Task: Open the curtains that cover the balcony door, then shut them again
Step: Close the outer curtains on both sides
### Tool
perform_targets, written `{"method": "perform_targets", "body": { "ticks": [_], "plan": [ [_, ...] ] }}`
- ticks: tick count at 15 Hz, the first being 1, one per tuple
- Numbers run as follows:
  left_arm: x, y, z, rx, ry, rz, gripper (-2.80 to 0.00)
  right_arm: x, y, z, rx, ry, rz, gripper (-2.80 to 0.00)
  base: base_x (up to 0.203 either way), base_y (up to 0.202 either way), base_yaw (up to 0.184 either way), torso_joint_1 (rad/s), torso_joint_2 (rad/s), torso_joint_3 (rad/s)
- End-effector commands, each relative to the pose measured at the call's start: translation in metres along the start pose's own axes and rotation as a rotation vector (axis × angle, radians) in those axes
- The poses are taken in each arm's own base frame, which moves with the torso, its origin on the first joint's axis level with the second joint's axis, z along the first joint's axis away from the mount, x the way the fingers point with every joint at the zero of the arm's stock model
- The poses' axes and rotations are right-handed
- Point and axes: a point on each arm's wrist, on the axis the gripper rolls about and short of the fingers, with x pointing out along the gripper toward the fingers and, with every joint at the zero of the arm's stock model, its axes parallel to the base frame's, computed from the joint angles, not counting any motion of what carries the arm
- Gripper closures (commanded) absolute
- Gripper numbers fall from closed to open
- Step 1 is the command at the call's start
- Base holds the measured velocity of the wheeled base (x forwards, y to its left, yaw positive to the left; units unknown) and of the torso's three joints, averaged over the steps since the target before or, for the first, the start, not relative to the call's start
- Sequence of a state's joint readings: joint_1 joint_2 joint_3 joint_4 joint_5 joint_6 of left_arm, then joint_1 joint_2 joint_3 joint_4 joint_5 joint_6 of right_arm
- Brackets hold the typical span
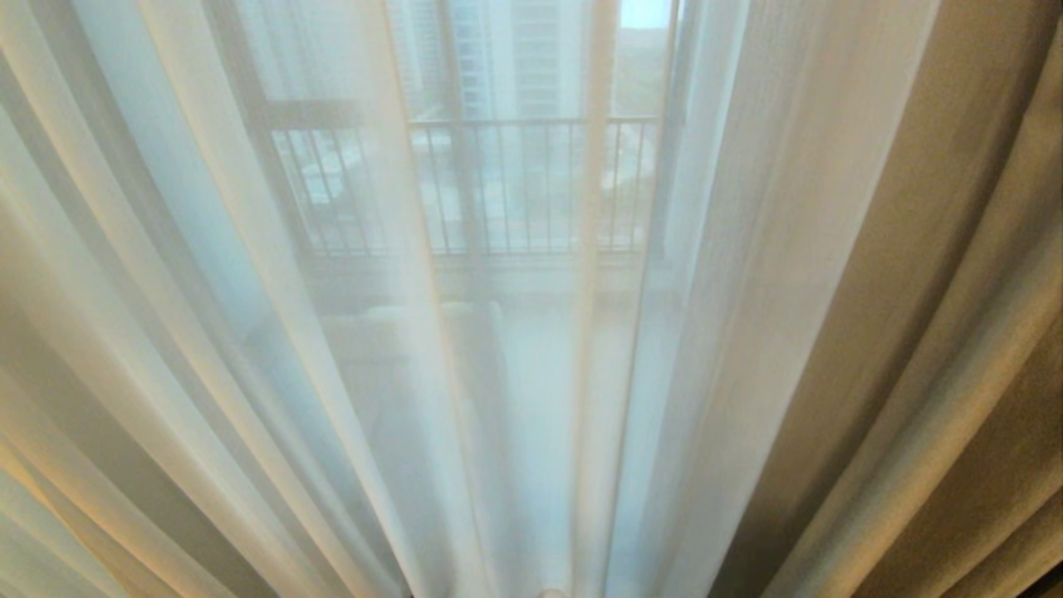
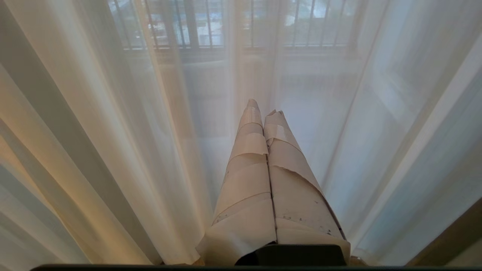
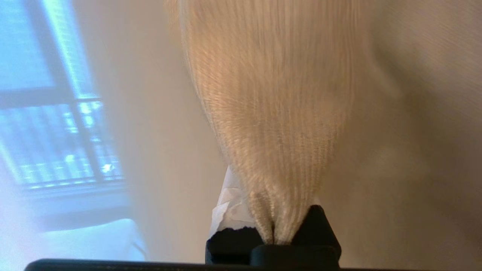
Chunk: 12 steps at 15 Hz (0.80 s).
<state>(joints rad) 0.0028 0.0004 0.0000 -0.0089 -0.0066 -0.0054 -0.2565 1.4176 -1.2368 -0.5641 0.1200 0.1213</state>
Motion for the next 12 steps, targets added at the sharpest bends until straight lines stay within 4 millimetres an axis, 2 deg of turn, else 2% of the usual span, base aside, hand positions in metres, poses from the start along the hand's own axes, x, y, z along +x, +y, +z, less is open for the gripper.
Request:
{"method": "perform_targets", "body": {
  "ticks": [1, 4, 12],
  "plan": [
    [0.000, 0.000, 0.000, -0.001, -0.001, 0.001, 0.00, -0.021, 0.017, 0.020, 0.010, -0.057, 0.059, 0.00, 0.000, 0.000, 0.000, 0.000, 0.00, 0.000],
    [0.000, 0.000, 0.000, -0.001, -0.001, -0.001, 0.00, -0.033, 0.032, 0.028, -0.006, -0.082, 0.123, 0.00, 0.000, 0.000, 0.000, 0.000, 0.00, 0.000],
    [0.000, 0.000, 0.000, -0.001, 0.000, 0.001, 0.00, -0.041, 0.073, 0.031, -0.037, -0.110, 0.316, 0.00, 0.000, 0.000, 0.000, 0.000, 0.00, 0.000]
  ]
}}
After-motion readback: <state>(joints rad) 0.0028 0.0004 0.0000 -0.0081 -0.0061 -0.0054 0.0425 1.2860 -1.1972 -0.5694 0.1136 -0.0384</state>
